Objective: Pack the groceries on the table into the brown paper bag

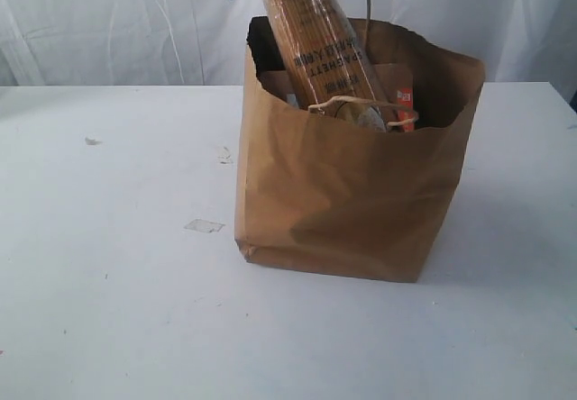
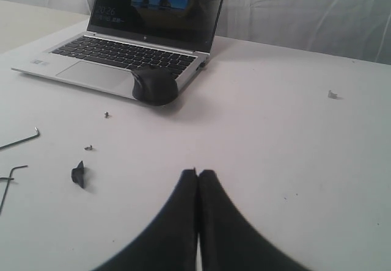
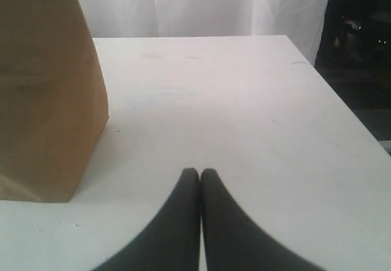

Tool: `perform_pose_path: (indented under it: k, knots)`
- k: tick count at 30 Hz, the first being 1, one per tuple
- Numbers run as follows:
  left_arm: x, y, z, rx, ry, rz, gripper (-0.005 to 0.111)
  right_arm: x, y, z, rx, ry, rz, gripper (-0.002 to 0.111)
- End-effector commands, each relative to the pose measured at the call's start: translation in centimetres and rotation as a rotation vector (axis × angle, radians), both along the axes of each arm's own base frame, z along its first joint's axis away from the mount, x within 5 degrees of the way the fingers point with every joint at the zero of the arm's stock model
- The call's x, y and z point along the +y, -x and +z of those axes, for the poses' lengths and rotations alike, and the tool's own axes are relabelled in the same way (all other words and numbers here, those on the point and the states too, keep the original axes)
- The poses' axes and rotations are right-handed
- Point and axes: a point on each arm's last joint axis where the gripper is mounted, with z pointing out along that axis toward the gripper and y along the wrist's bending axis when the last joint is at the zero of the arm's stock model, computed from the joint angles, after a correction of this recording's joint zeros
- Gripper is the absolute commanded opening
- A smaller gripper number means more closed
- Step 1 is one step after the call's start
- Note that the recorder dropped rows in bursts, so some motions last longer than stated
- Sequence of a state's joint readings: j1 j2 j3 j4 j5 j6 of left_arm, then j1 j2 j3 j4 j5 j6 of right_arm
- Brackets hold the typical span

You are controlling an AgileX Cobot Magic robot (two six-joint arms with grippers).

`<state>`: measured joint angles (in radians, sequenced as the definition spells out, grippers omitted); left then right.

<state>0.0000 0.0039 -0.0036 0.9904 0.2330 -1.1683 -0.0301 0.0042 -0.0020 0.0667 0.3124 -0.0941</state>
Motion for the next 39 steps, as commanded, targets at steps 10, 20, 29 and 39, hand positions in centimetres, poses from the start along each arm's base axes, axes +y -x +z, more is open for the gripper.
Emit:
perform_pose_path:
  k: [10,20,29,39]
  knots:
    - [0.3,0.2,-0.3,0.03,-0.008,0.029,0.0,0.0,0.0,0.1,-0.014,0.008,0.003,0.0]
    - [-2.6,0.3,-2.5,0.331,-0.268,-0.426,0.0,0.0,0.0,0.1,-0.014,0.008,0.003,0.0]
    - [-2.8,0.3,-2.5,0.307,-0.106,-0.316,0.0,0.0,0.0,0.1,-0.016,0.008,0.003,0.0]
    - [-2.7,0.3,-2.5,0.303,-0.103,-0.3,0.0,0.0,0.0,0.1,-0.016,0.008,0.003,0.0]
